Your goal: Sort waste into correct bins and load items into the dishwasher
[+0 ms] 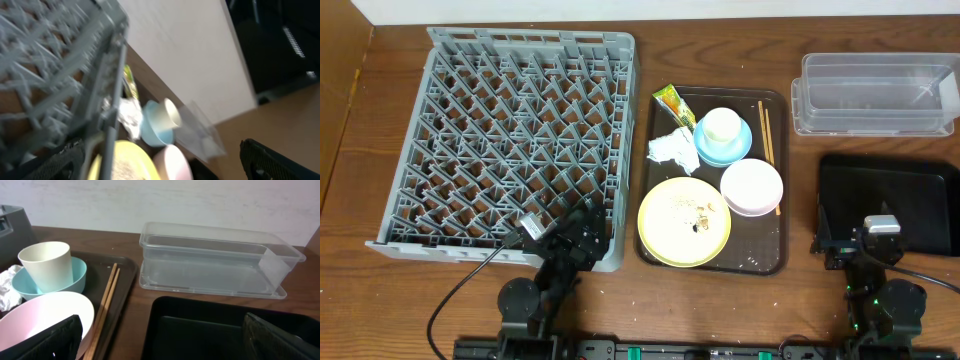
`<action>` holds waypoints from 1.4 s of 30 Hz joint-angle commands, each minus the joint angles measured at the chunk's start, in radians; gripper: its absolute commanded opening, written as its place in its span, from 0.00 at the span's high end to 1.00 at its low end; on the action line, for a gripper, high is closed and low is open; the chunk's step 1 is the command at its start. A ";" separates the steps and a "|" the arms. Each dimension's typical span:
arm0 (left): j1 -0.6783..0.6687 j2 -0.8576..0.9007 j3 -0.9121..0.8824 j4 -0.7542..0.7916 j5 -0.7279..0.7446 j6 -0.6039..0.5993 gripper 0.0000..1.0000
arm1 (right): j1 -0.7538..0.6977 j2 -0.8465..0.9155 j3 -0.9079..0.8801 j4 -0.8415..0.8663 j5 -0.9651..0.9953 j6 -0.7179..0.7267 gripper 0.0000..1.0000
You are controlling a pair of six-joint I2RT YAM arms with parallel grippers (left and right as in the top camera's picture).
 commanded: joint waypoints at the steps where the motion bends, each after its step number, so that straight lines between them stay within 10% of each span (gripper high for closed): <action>1: -0.004 -0.007 -0.017 0.043 0.119 -0.074 0.00 | -0.006 -0.004 -0.001 -0.005 0.006 -0.006 0.01; 9: -0.004 0.007 0.079 0.146 0.146 0.057 0.00 | -0.006 -0.004 -0.001 -0.005 0.006 -0.006 0.01; 27: -0.077 0.876 0.933 -0.679 0.165 0.684 0.00 | -0.006 -0.004 -0.001 -0.005 0.006 -0.005 0.01; 33: -0.324 1.144 1.154 -0.944 -0.222 0.712 0.00 | -0.006 -0.004 -0.001 -0.005 0.006 -0.006 0.01; 42: -0.439 1.179 1.188 -0.961 -0.386 0.712 0.00 | -0.006 -0.004 -0.001 -0.005 0.006 -0.006 0.01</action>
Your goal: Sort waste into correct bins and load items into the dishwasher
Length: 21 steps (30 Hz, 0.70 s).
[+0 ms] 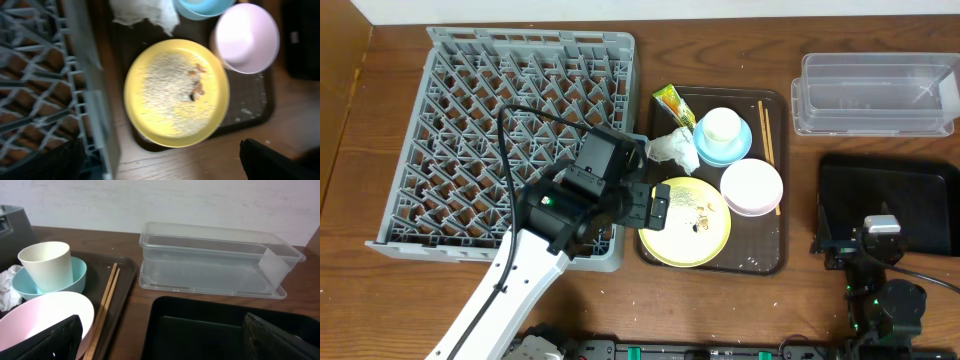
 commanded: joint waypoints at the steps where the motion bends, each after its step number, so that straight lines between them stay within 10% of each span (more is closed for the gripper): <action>1: 0.012 -0.048 0.047 -0.032 -0.182 0.013 0.00 | -0.006 -0.005 -0.001 -0.005 0.006 -0.006 0.01; 8: 0.209 -0.236 0.077 -0.133 -0.415 -0.086 0.00 | -0.006 -0.005 -0.001 -0.005 0.006 -0.006 0.01; 21: 0.744 -0.449 0.077 -0.175 -0.205 -0.101 0.00 | -0.006 -0.005 -0.001 0.005 -0.010 0.005 0.01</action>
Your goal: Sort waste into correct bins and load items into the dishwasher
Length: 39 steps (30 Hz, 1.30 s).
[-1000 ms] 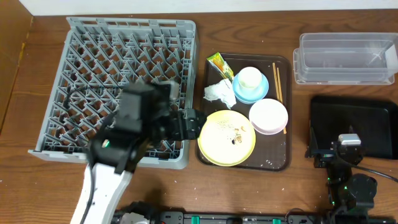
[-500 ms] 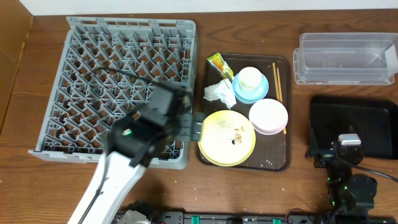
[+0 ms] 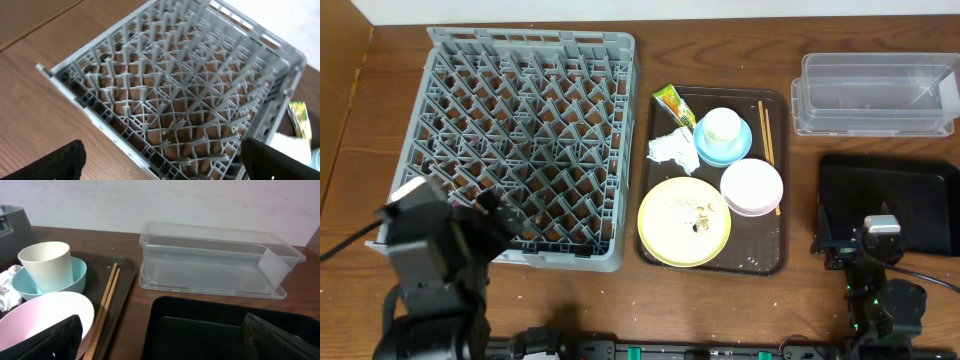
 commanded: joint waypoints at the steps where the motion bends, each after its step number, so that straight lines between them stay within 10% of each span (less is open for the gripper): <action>1: 0.092 0.033 0.014 0.010 0.185 0.045 0.00 | -0.006 -0.005 -0.001 0.014 -0.044 0.033 0.01; 8: 0.226 0.209 0.018 0.036 0.365 0.103 0.00 | -0.006 -0.005 -0.001 0.107 -0.562 0.468 0.01; 19: 0.420 0.303 0.050 0.041 0.528 0.099 0.00 | -0.005 0.003 0.023 0.544 -0.430 1.001 0.01; 33: 0.447 0.296 0.047 0.050 0.528 0.100 0.00 | 0.056 0.741 0.869 0.024 -0.831 0.456 0.01; 39: 0.447 0.296 0.047 0.050 0.528 0.100 0.00 | 0.320 1.054 1.276 -0.452 -0.526 0.171 0.01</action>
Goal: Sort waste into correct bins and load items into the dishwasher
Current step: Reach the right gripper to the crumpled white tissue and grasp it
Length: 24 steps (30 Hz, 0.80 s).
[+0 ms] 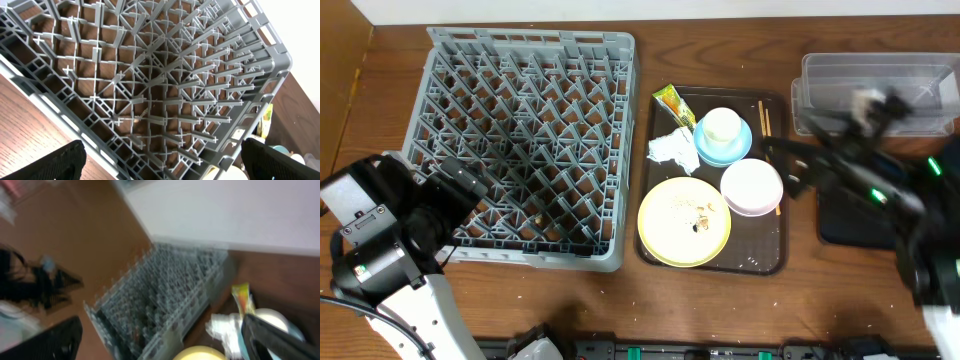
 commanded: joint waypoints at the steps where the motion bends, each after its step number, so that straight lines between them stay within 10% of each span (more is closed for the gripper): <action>1: 0.006 -0.003 0.021 0.001 0.013 0.013 0.00 | 0.178 0.162 0.203 -0.182 0.261 -0.229 0.01; 10: 0.006 -0.003 0.021 0.001 0.013 0.013 0.00 | 0.475 0.681 0.638 -0.632 0.758 -0.283 0.01; 19: 0.006 -0.003 0.021 0.001 0.013 0.013 0.00 | 0.546 0.894 0.649 -0.615 0.760 -0.281 0.01; 24: 0.006 -0.003 0.021 0.001 0.013 0.013 0.00 | 0.526 0.996 0.649 -0.571 0.773 -0.267 0.32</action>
